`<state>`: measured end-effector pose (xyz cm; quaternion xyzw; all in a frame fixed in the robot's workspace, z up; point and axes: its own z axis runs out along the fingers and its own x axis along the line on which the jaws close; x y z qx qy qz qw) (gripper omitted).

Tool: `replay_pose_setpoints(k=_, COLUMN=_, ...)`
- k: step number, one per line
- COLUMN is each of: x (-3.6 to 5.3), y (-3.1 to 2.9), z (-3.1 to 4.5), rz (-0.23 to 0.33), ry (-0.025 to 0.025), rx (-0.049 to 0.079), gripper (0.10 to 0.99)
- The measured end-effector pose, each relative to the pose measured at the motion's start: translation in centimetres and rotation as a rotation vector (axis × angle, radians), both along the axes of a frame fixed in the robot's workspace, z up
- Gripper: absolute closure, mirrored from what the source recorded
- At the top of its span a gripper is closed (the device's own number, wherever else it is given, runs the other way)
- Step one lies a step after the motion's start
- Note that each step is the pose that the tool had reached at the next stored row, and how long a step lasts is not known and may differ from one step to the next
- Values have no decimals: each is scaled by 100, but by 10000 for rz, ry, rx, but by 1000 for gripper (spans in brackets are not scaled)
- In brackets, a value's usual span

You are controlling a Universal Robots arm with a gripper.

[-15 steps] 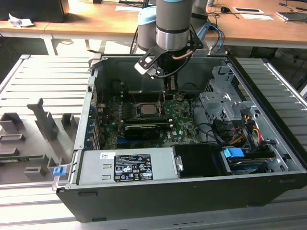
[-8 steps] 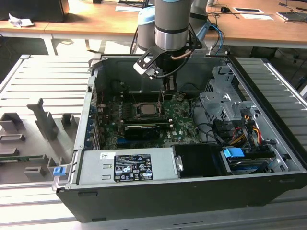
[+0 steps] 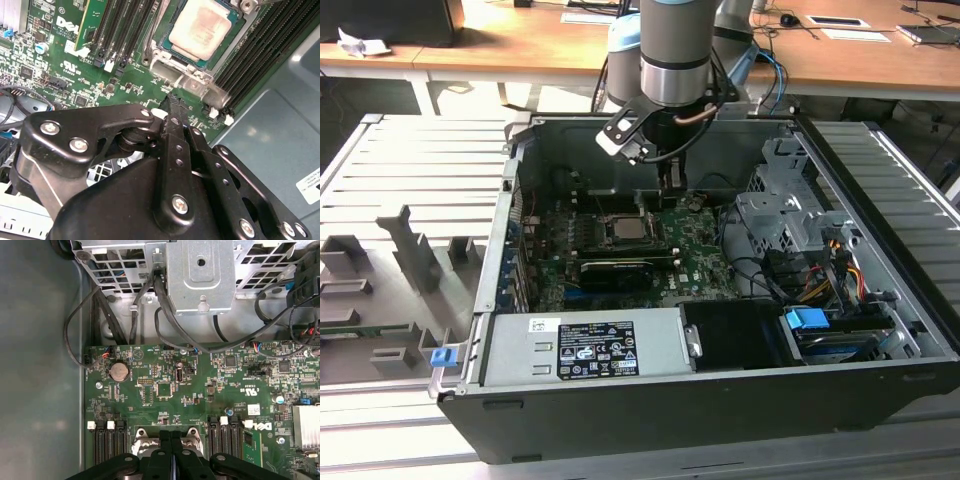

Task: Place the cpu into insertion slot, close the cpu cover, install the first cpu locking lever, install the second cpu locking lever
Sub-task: 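Close the cpu cover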

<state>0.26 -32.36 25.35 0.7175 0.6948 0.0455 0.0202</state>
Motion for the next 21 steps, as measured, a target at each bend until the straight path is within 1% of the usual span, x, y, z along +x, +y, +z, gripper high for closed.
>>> replay_pose_setpoints(k=8, x=-23, y=0, z=0, rz=1, ry=0, rx=1, gripper=980)
replay_pose_setpoints(k=12, x=-61, y=0, z=-8, rz=1, ry=-1, rx=1, gripper=980)
replay_pose_setpoints(k=15, x=-75, y=0, z=-55, rz=0, ry=0, rx=0, gripper=980)
replay_pose_setpoints(k=16, x=-81, y=0, z=-85, rz=0, ry=4, rx=-1, gripper=980)
replay_pose_setpoints(k=18, x=-104, y=0, z=-108, rz=43, ry=7, rx=1, gripper=980)
replay_pose_setpoints(k=19, x=-134, y=0, z=-119, rz=101, ry=15, rx=5, gripper=980)
replay_pose_setpoints(k=20, x=-180, y=-1, z=-126, rz=118, ry=42, rx=6, gripper=980)
replay_pose_setpoints(k=21, x=-211, y=0, z=-131, rz=122, ry=98, rx=9, gripper=980)
